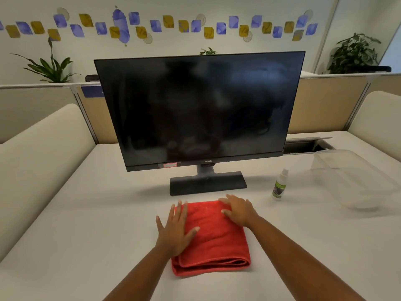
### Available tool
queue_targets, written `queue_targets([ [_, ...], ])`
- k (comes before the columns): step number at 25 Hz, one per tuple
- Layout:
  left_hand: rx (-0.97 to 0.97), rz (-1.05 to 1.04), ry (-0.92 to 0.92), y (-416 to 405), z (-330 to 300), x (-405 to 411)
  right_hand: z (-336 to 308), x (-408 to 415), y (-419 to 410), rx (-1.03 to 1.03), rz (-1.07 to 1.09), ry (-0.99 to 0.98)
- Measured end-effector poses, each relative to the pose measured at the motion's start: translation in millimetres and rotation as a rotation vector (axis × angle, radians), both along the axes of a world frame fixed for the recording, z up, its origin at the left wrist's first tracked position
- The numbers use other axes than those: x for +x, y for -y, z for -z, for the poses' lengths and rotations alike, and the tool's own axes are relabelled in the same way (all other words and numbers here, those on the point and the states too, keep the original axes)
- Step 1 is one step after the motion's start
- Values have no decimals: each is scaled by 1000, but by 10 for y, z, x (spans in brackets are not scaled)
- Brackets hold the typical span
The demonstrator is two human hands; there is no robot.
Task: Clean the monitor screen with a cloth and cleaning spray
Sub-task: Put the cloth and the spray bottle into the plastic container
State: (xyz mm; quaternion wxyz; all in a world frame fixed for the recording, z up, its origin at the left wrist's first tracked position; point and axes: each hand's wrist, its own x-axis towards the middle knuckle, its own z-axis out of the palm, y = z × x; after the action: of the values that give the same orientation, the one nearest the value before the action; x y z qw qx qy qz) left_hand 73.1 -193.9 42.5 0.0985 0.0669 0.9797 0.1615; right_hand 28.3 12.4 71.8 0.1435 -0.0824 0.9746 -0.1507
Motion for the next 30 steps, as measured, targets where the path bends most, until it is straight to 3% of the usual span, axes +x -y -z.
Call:
queue_targets([
  [8,-43,-7,24,90,-97,-464,-30,-129,-20,-25,102,109],
  [11,-139,15,42,101,-162,-527,-81,-170,-56,-24,45,156],
  [13,-103,9,-112,91,-256,-554,-143,-177,-58,-109,67,49],
  [16,124,-110,-473,78,-369,-567,-284,-204,-72,-285,167,-251],
  [18,217,-113,-577,74,-407,-513,-372,-174,-109,-368,189,-367],
  [23,86,218,-766,188,-163,-160,-264,171,-288,-363,-60,-433],
  [30,-73,422,-639,358,57,141,-3,477,-366,-213,-266,-305],
])
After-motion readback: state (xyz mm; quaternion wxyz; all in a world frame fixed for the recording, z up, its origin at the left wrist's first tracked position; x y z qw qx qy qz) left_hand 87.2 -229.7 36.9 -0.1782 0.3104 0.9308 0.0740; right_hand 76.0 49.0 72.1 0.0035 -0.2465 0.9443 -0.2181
